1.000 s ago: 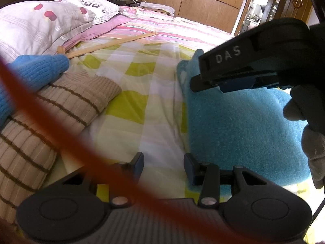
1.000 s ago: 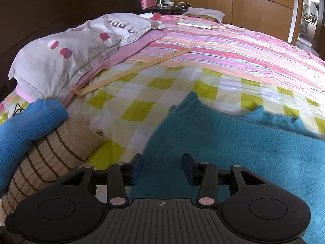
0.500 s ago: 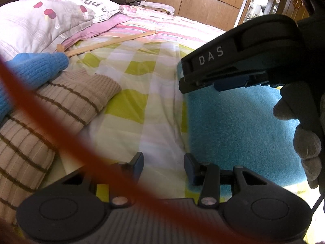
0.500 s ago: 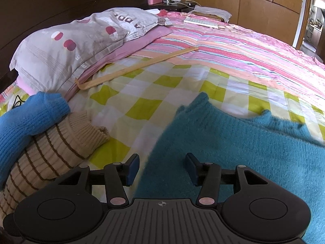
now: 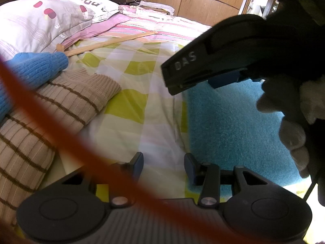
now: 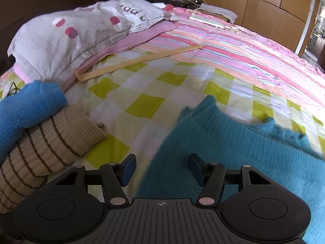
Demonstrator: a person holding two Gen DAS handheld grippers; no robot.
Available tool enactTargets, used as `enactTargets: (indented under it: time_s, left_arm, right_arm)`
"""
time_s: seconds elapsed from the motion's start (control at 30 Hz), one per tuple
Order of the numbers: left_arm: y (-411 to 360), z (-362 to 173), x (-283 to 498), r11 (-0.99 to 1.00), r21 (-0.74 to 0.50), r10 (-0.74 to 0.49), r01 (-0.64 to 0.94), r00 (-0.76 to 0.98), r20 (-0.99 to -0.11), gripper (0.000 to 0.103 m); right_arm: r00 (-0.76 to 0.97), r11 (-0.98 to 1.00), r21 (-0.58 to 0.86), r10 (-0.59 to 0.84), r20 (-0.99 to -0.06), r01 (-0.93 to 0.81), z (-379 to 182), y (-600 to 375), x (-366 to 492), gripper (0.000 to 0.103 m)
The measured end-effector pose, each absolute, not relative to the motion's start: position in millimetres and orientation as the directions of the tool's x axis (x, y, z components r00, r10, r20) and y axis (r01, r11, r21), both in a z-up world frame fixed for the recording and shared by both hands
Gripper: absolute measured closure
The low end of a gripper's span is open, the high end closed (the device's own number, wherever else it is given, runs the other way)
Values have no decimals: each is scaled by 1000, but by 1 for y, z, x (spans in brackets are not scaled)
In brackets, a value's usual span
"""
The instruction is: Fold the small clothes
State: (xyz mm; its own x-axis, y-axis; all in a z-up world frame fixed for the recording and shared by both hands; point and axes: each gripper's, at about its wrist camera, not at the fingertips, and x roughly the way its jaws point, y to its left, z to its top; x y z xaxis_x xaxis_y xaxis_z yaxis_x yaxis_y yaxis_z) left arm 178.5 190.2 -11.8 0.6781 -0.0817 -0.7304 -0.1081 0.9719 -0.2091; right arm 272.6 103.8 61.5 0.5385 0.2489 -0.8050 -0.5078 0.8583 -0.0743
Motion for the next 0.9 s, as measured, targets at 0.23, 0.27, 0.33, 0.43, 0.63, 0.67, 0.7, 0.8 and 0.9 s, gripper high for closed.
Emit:
enactTargets:
  time_s: [0.23, 0.27, 0.33, 0.43, 0.63, 0.67, 0.7, 0.8, 0.9]
  left_arm:
    - [189, -12, 179, 973, -205, -80, -106, 681, -728, 53]
    - [189, -12, 179, 973, -204, -78, -106, 681, -728, 53]
    - [189, -12, 179, 974, -201, -75, -107, 682, -727, 52]
    - [187, -12, 177, 975, -191, -64, -111, 687, -724, 50]
    - [183, -10, 174, 979, -173, -49, -110, 695, -717, 49]
    - [182, -10, 173, 979, -172, -47, -110, 696, -716, 49]
    - [182, -10, 173, 980, -169, -45, -110, 697, -715, 49]
    - [182, -8, 171, 980, -166, -45, -108, 698, -715, 48]
    - [183, -6, 168, 979, -172, -48, -105, 705, -708, 47]
  right_arm:
    - [550, 838, -149, 201, -811, -525, 53, 116, 281, 39]
    - [550, 837, -154, 196, -812, -526, 51, 116, 283, 39]
    - [550, 832, -166, 188, -814, -530, 48, 119, 285, 36]
    - [554, 813, -214, 153, -819, -541, 43, 127, 289, 35]
    - [567, 770, -303, 91, -819, -561, 27, 140, 293, 30]
    - [573, 767, -314, 85, -815, -560, 26, 141, 293, 30]
    - [578, 767, -319, 83, -812, -557, 25, 141, 293, 30]
    - [596, 759, -343, 73, -800, -554, 24, 140, 291, 40]
    - [615, 751, -373, 56, -786, -545, 29, 132, 290, 66]
